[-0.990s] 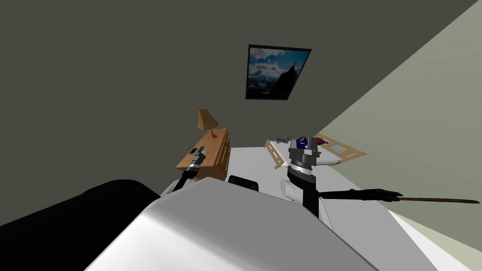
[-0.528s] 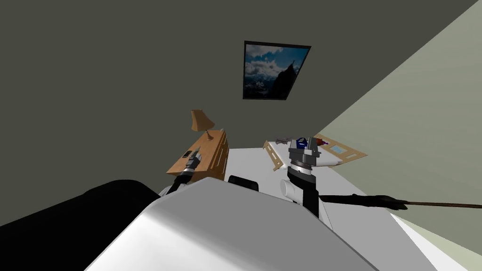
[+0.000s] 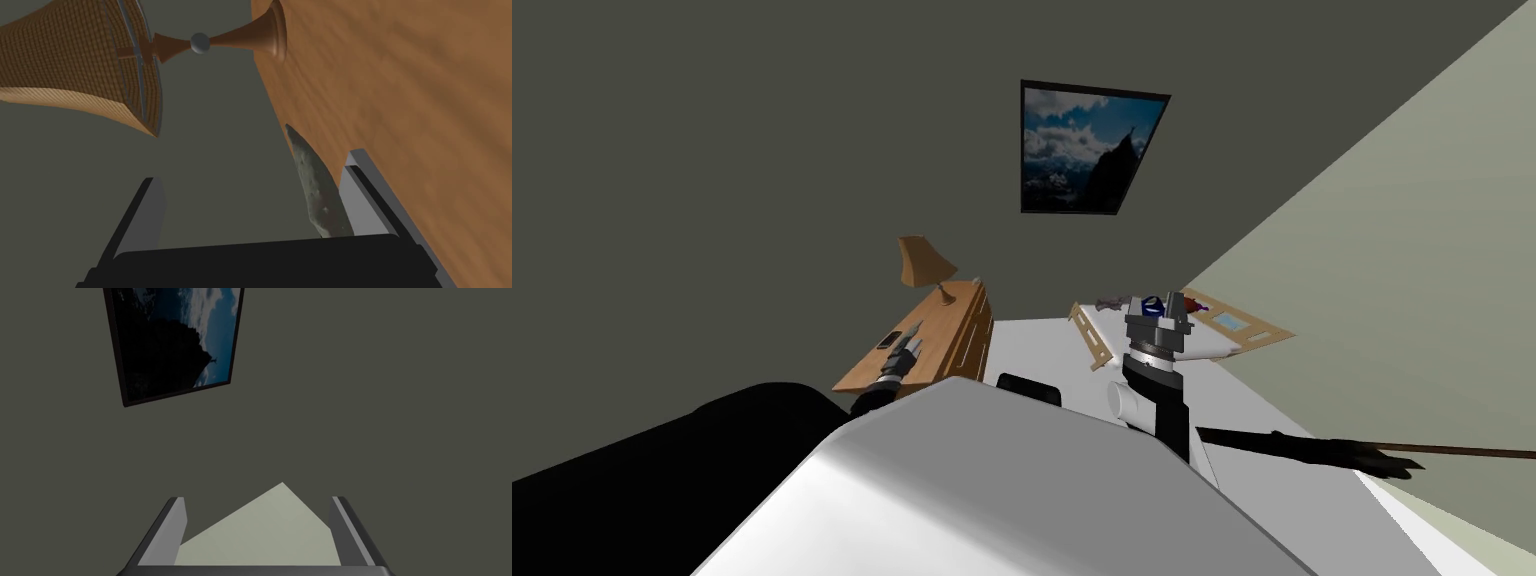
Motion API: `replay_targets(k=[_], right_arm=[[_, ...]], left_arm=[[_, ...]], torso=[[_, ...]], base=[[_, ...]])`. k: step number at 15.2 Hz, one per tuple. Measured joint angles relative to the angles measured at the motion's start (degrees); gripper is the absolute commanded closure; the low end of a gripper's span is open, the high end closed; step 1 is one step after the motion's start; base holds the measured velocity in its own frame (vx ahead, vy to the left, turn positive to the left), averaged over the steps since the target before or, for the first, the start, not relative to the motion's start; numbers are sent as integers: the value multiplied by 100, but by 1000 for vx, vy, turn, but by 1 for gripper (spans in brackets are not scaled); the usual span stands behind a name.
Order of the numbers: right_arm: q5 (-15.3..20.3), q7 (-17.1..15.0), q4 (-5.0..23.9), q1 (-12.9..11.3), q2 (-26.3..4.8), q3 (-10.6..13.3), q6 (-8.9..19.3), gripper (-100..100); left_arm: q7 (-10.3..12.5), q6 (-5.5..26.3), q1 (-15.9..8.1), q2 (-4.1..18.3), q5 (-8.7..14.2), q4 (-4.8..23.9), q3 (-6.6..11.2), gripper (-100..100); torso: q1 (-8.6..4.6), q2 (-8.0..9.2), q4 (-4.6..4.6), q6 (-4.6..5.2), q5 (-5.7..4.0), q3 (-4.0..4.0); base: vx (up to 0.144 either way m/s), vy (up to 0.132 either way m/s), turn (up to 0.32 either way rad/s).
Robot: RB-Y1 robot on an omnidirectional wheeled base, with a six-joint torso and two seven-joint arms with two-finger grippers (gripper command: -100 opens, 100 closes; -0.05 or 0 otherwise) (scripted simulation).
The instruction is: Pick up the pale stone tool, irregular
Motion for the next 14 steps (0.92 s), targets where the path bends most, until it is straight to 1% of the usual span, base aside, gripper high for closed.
replay_targets(k=[1, 2, 4, 5, 6, 8, 9, 11, 12, 13, 14], right_arm=[[0, 0, 0, 0, 0, 0, 0, 0], [0, 0, 0, 0, 0, 0, 0, 0], [0, 0, 0, -1, 0, 0, 0, 0], [0, 0, 0, -2, 0, 0, 0, 0], [0, 0, 1, -2, 0, 0, 0, 0], [0, 0, 1, 0, 0, 0, 0, 0], [0, 0, 0, 1, 0, 0, 0, 0], [0, 0, 0, 1, -1, -1, 0, 0], [0, 0, 0, 2, -1, -1, 0, 0], [0, 0, 0, 2, -1, -1, 0, 0], [0, 0, 0, 1, -1, -1, 0, 0]], left_arm=[[56, 57, 90, -7, 48, 6, 67, -100], [132, 66, 116, 28, 92, 118, 119, -100], [218, 63, 135, 70, 130, 301, 163, -100], [230, 62, 129, 78, 135, 368, 169, -100], [288, 63, 134, 120, 177, 492, 219, -100], [449, 50, 79, 208, 269, 925, 328, -100], [534, 30, 84, 240, 312, 1175, 376, -100], [727, 110, 268, 276, 437, 1423, 534, -100], [807, 193, 345, 265, 502, 1454, 632, -100], [899, 195, 366, 302, 549, 1628, 677, -100], [951, 201, 375, 312, 574, 1739, 709, -100]], torso=[[-2, -5, 0, 0, -1, -1], [-2, -7, -1, 1, -1, -3], [16, 30, 6, 0, 2, 16], [24, 51, 10, 0, 4, 28], [25, 49, 12, 1, 5, 29], [20, 9, 5, 1, 5, 8], [18, -9, 0, 0, 4, -3], [17, -38, -7, 0, 3, -21], [15, -51, -9, 2, 2, -27], [17, -49, -10, 1, 3, -28], [19, -24, -6, 1, 3, -15]], base=[[203, -76, -24], [121, -44, -9], [30, -5, 1], [67, -13, -41], [137, -19, -30], [241, -40, -34], [302, -28, -33], [316, -36, -27], [293, -28, -25], [172, -19, -6], [68, -9, 0]])
